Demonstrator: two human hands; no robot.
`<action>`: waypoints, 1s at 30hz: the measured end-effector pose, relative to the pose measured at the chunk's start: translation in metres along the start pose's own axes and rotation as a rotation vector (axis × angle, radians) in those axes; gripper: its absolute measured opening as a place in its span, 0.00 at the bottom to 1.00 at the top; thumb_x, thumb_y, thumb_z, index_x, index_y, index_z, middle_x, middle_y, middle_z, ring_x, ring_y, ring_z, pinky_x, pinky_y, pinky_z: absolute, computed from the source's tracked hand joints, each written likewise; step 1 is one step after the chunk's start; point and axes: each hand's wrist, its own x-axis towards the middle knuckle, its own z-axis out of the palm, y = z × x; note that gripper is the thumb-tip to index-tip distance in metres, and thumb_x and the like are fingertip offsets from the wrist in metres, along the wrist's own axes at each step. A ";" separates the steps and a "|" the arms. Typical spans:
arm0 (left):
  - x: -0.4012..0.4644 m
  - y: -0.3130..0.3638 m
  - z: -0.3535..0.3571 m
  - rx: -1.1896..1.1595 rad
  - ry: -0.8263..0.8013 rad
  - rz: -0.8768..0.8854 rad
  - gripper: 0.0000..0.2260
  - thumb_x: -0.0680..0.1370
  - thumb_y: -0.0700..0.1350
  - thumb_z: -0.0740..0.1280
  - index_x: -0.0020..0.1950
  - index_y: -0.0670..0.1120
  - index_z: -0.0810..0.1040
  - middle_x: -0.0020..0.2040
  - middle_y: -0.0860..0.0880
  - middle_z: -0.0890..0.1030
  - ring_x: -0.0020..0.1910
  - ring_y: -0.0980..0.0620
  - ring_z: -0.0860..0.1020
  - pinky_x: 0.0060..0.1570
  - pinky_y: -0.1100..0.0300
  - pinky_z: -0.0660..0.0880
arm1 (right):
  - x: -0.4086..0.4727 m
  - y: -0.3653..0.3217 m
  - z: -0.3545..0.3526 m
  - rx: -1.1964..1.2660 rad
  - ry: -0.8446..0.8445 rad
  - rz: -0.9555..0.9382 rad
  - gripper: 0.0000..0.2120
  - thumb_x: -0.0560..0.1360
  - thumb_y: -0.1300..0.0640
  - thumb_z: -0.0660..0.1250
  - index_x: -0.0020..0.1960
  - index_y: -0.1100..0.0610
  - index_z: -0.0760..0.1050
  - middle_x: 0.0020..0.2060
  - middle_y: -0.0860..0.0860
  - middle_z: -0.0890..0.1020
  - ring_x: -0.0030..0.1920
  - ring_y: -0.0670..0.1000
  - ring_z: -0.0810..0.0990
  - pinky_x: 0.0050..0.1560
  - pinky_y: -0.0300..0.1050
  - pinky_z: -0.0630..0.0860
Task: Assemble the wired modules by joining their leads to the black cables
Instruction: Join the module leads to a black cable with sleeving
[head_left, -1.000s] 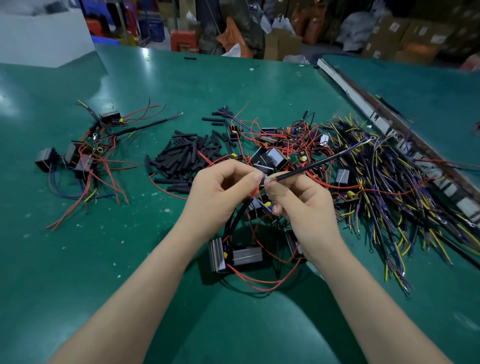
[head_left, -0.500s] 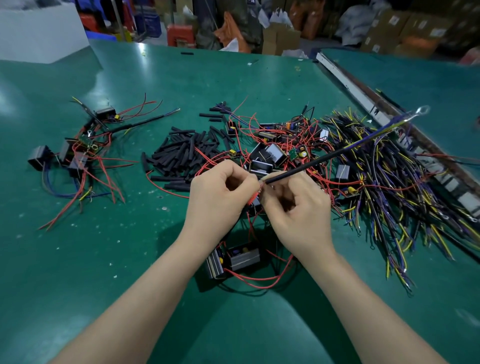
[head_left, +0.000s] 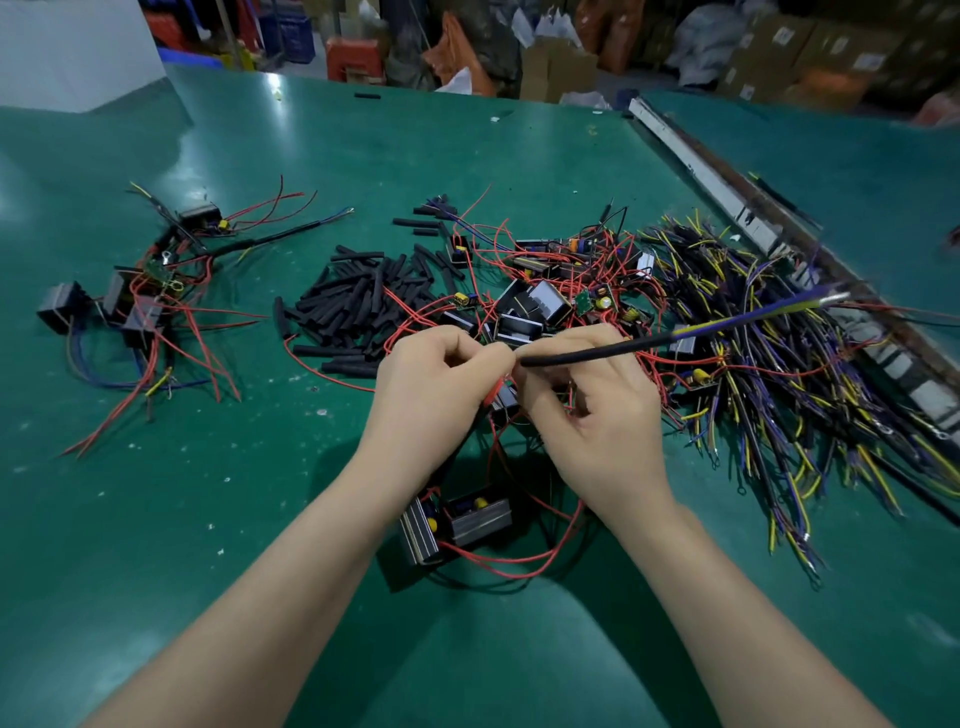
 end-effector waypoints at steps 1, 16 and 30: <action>0.000 0.000 0.000 -0.004 0.006 -0.013 0.12 0.68 0.48 0.67 0.25 0.49 0.71 0.20 0.56 0.68 0.21 0.59 0.63 0.27 0.60 0.60 | 0.000 0.001 0.000 -0.010 -0.025 -0.025 0.05 0.75 0.65 0.67 0.48 0.63 0.81 0.43 0.52 0.79 0.47 0.53 0.78 0.51 0.41 0.73; 0.007 0.000 -0.014 0.160 -0.279 0.288 0.10 0.74 0.39 0.70 0.35 0.52 0.77 0.28 0.60 0.75 0.28 0.63 0.71 0.32 0.72 0.65 | 0.012 -0.001 -0.014 0.401 -0.172 0.437 0.08 0.67 0.60 0.68 0.37 0.46 0.77 0.32 0.44 0.80 0.35 0.42 0.76 0.39 0.34 0.72; 0.003 0.002 -0.017 -0.105 -0.478 0.389 0.02 0.76 0.44 0.66 0.46 0.48 0.79 0.41 0.39 0.79 0.39 0.42 0.74 0.41 0.52 0.71 | 0.021 0.001 -0.028 1.075 -0.247 0.880 0.12 0.61 0.67 0.62 0.28 0.51 0.77 0.25 0.51 0.78 0.29 0.47 0.80 0.25 0.33 0.68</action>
